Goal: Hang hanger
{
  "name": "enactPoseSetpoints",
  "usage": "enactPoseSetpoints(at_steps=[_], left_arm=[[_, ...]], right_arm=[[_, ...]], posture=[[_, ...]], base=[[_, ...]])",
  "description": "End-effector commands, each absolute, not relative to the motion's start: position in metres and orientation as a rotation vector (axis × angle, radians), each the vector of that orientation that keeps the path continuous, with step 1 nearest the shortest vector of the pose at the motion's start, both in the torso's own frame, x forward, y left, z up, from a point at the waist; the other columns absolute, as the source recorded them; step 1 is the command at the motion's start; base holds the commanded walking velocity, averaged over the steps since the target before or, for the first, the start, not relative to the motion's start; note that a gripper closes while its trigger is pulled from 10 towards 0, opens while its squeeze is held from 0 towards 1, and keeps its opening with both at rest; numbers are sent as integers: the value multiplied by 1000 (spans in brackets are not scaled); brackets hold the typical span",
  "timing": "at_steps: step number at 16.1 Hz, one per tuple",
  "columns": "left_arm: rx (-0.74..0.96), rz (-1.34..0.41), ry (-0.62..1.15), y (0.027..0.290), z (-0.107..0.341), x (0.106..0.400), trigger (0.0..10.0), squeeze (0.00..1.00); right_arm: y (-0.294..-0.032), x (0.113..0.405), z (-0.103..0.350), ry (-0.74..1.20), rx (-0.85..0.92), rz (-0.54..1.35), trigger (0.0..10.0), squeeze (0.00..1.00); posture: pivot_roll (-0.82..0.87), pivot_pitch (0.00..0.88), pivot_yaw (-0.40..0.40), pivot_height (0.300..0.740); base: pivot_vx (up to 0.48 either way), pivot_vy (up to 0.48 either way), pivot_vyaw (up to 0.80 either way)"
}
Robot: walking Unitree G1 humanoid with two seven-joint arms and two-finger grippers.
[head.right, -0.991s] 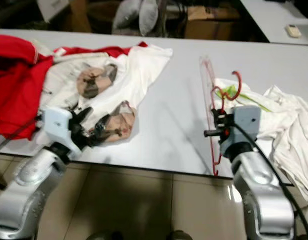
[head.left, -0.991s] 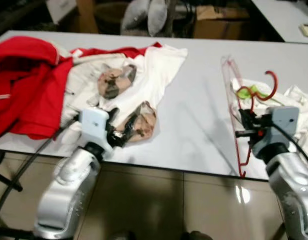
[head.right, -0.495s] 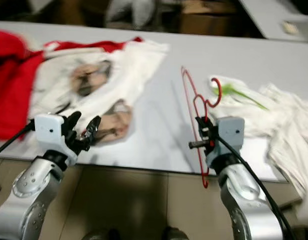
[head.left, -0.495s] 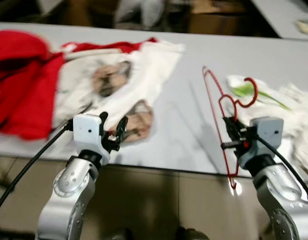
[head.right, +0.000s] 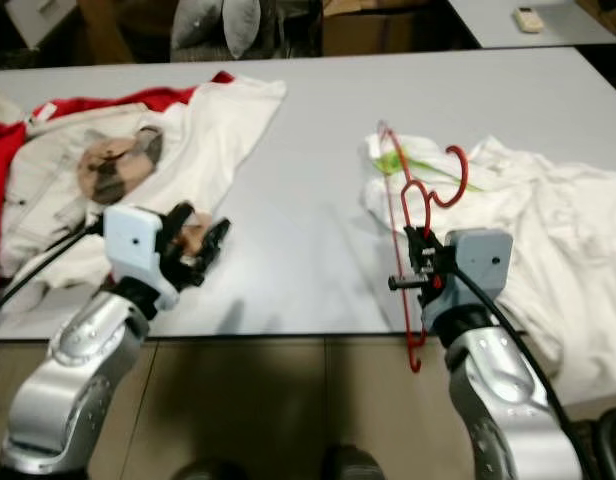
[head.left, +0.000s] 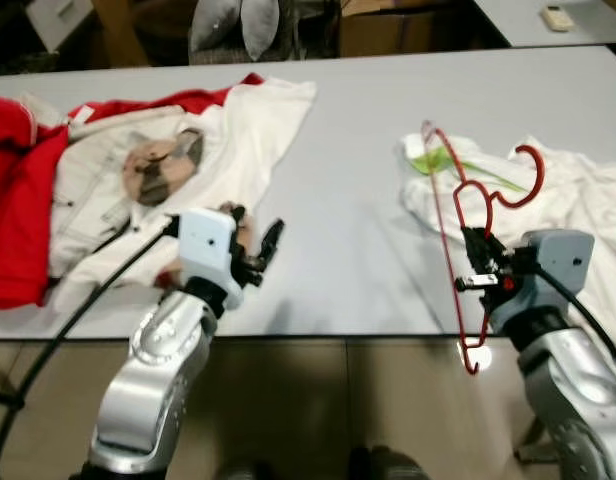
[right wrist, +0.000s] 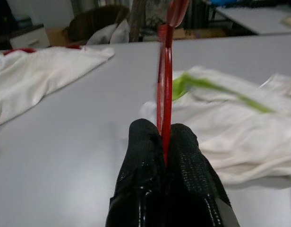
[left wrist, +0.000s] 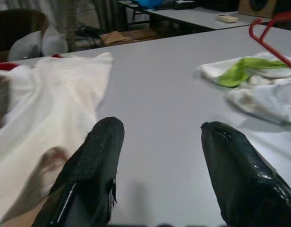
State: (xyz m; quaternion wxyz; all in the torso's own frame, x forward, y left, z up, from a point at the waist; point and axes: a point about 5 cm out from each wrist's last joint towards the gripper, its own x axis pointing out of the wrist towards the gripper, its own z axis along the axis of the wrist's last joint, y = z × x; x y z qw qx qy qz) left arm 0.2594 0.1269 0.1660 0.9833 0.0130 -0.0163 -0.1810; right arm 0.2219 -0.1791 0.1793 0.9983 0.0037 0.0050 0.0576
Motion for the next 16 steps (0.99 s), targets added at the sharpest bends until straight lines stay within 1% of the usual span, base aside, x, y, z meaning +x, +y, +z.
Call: enactPoseSetpoints(at_steps=[1, 2, 3, 4, 7, 8, 9, 10, 13, 16], left_arm=[[30, -346, -13, 134, 163, 260, 10000, 94], [17, -329, 11, 136, 156, 260, 10000, 94], [16, -327, 17, 136, 155, 261, 10000, 94], [8, -354, 12, 134, 158, 264, 10000, 94], [7, -373, 0, 134, 163, 274, 10000, 94], [-6, -365, -4, 134, 164, 276, 10000, 94], [-8, -360, -13, 133, 164, 276, 10000, 94], [-81, -343, 9, 133, 163, 275, 10000, 86], [-80, -304, 29, 138, 159, 275, 10000, 82], [-76, -304, 13, 135, 159, 278, 10000, 78]], right_arm=[[-174, 218, 189, -21, 18, 139, 10000, 0], [-170, 218, 202, -64, 10, 160, 10000, 0], [-169, 217, 204, -71, 8, 169, 10000, 0], [-162, 216, 209, -87, 11, 203, 10000, 0], [-159, 207, 207, -62, 6, 199, 10000, 0], [-161, 206, 202, -27, -3, 185, 10000, 0], [-164, 207, 196, 22, -11, 173, 10000, 0], [-163, 207, 192, 44, -13, 185, 10000, 0], [-164, 209, 192, 54, -32, 194, 10000, 0], [-169, 207, 193, 54, -52, 193, 10000, 0]], posture=[[-179, 131, 111, 740], [-189, 136, 138, 740], [-189, 136, 140, 740], [-212, 143, 166, 740], [-217, 147, 196, 740], [-210, 146, 191, 740], [-201, 142, 178, 740], [-197, 141, 167, 740], [-210, 134, 142, 740], [-196, 137, 120, 740]], base=[[0, -356, 0], [0, -356, 0], [0, -356, 0], [0, -360, 0], [0, -358, 0], [0, -352, 0], [0, 0, -800], [0, 0, -800], [0, 480, -800], [0, 480, 0]])
